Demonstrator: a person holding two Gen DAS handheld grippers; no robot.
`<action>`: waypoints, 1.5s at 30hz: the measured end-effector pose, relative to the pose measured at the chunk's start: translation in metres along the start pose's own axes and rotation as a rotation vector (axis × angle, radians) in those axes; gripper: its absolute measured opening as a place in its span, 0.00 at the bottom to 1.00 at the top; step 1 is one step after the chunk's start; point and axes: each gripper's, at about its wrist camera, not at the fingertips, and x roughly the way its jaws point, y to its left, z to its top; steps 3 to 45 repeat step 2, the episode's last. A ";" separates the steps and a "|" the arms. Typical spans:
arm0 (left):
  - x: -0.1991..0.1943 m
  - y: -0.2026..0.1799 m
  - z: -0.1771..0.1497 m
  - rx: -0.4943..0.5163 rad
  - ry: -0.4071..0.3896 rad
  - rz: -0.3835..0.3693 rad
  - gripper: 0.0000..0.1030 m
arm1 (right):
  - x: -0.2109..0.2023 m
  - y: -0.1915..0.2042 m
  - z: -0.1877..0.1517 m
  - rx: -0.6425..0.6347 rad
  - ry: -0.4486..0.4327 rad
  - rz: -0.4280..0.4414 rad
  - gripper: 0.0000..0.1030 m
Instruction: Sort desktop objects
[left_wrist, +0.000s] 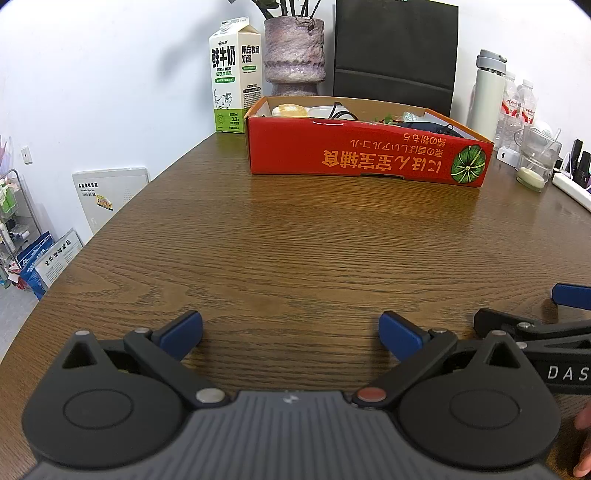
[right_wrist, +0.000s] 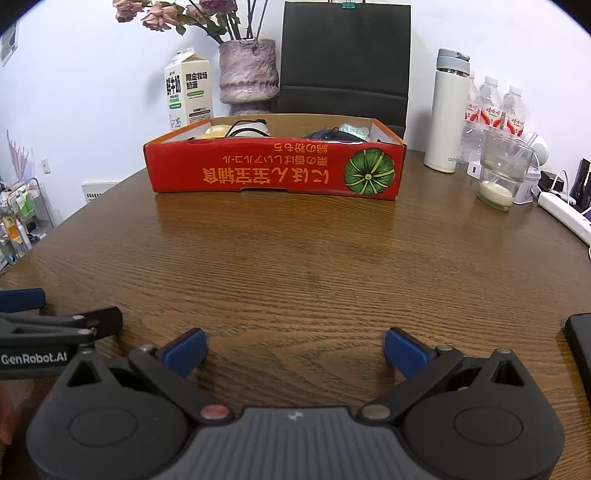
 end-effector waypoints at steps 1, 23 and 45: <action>0.000 0.000 0.000 0.000 0.000 0.000 1.00 | 0.000 0.000 0.000 0.000 0.000 0.000 1.00; 0.000 0.000 0.000 0.000 0.000 0.000 1.00 | 0.000 0.000 0.000 0.000 0.000 0.000 1.00; 0.000 0.000 0.000 0.000 0.000 0.000 1.00 | 0.000 0.000 0.000 0.000 0.000 0.000 1.00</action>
